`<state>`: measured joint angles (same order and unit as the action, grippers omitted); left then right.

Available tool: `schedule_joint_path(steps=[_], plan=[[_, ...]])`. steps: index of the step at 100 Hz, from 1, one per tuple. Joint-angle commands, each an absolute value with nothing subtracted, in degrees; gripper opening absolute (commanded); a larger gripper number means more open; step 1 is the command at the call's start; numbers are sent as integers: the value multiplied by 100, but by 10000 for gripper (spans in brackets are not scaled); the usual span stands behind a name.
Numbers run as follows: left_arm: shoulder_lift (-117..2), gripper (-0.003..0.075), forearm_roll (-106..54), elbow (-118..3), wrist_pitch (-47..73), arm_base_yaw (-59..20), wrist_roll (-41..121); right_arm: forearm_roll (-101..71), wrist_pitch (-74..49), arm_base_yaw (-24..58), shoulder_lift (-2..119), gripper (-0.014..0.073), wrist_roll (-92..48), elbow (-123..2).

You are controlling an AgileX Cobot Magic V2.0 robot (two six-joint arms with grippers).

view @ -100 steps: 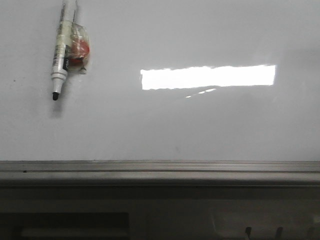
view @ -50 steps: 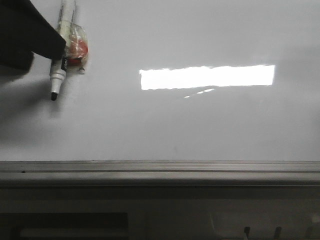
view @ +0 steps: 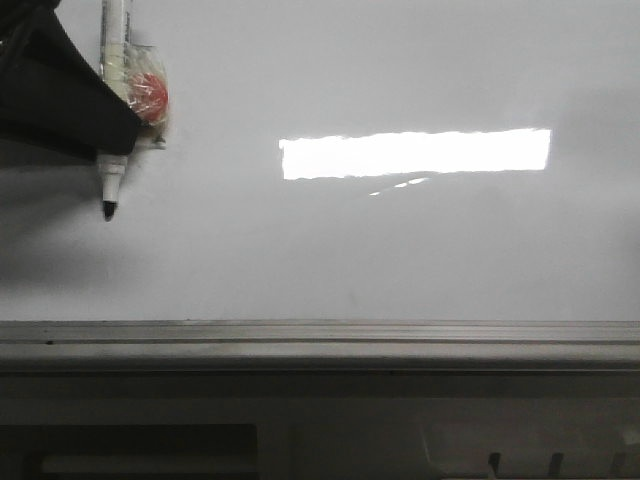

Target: Write number 3 on whiteboard

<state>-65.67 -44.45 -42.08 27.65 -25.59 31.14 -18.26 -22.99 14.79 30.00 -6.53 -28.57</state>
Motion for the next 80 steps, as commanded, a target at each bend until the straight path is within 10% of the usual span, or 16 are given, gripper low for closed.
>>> schedule_joint_path(steps=[1,34,80], plan=[[-6379,-21,-4483,-4573,2594,-2609,3166,-1970,-2191,1550,3044,356,-782,-3392],[-5698,-21,-4093,-5623,4624,-3731,7217,-3555,-3422,3275,3671,356,-3902,-4807],[-5642,-21,-3664,-5623,4535,-3960,7319,-3555,-1605,5437,5167,429,-4658,-4900]])
